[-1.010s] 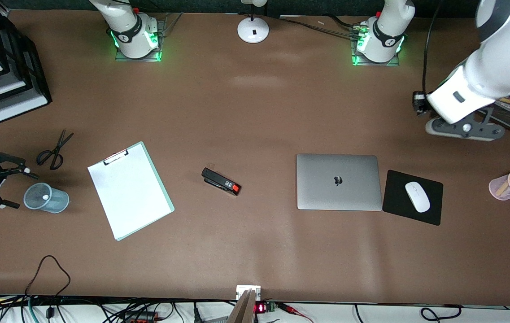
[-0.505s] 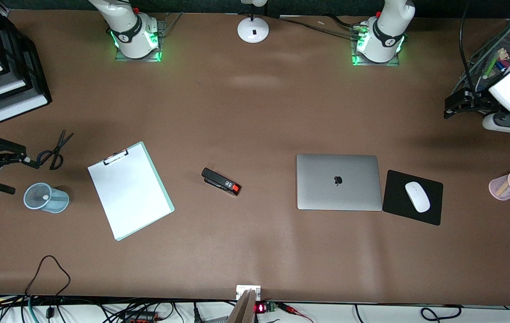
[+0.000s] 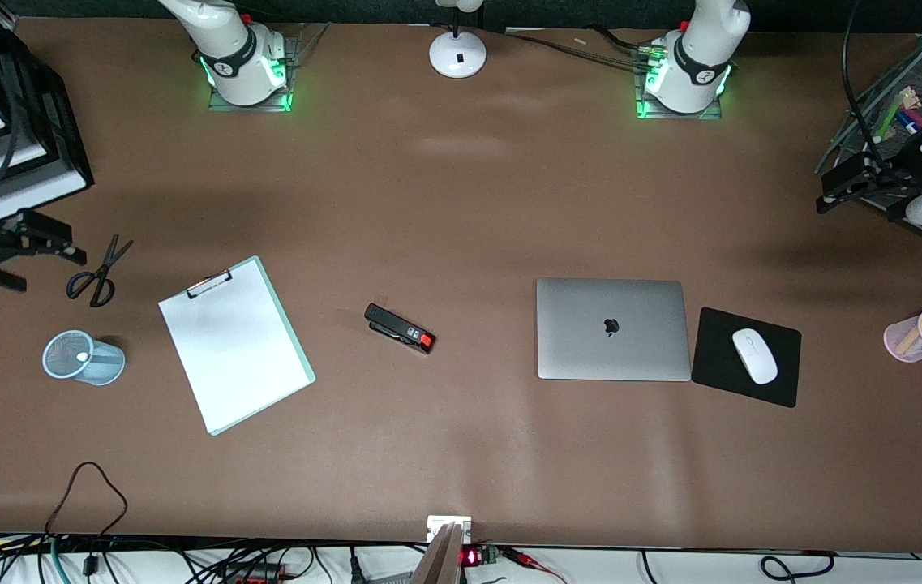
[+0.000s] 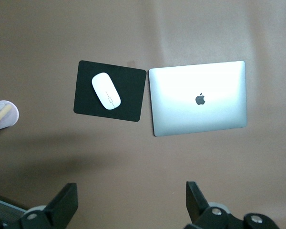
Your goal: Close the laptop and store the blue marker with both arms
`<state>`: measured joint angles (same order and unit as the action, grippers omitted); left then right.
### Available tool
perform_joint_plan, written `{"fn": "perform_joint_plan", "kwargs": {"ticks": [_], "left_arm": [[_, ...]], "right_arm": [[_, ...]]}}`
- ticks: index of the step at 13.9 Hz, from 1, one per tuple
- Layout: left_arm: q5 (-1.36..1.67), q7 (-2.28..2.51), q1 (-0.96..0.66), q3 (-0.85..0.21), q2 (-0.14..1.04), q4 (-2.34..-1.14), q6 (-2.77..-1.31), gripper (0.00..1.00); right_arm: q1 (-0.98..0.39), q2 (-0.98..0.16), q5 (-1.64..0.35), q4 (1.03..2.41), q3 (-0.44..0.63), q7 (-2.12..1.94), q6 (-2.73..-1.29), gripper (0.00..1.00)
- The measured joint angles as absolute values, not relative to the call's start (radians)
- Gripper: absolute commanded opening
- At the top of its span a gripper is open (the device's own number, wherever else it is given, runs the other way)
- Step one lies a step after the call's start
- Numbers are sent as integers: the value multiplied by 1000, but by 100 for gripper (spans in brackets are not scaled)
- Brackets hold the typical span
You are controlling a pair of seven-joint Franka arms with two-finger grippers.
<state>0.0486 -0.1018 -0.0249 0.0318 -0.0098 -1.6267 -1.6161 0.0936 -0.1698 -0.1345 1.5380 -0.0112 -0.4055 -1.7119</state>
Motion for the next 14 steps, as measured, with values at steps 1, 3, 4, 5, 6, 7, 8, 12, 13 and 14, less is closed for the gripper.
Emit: {"fn": "perform_joint_plan", "kwargs": {"ticks": [1,3,4,5,6,7,8,12,13,14], "left_arm": [[46,-102,-27,32,-12,-1626,-1613,100],[45,-102,-29,31,-13,-1621,-1601,100],[45,-102,-30,30,-14,-1620,-1596,100],[45,-102,-30,28,-14,-1619,-1593,100],[45,-102,-31,27,-14,-1619,-1587,100],[45,-102,-31,27,-15,-1618,-1579,100],[45,-101,-31,27,-15,-1617,-1573,100],[44,-101,-28,30,-15,-1609,-1571,100],[44,-101,-28,31,-15,-1605,-1570,100],[44,-100,-27,32,-15,-1604,-1568,100]], "right_arm": [[80,-152,-108,1540,-11,-342,-1679,100],[57,-118,-64,1548,-12,-259,-1637,100],[45,-99,-39,1561,-13,-226,-1629,100],[32,-75,-18,1582,-13,-186,-1623,100],[17,-49,-4,1612,-13,-143,-1620,100],[1,-23,11,1645,-14,-106,-1619,100],[-11,1,22,1677,-16,-77,-1619,100],[-24,77,31,1769,-31,-8,-1620,100],[-24,92,35,1775,-43,0,-1620,100],[-25,106,36,1774,-52,4,-1620,100]]}}
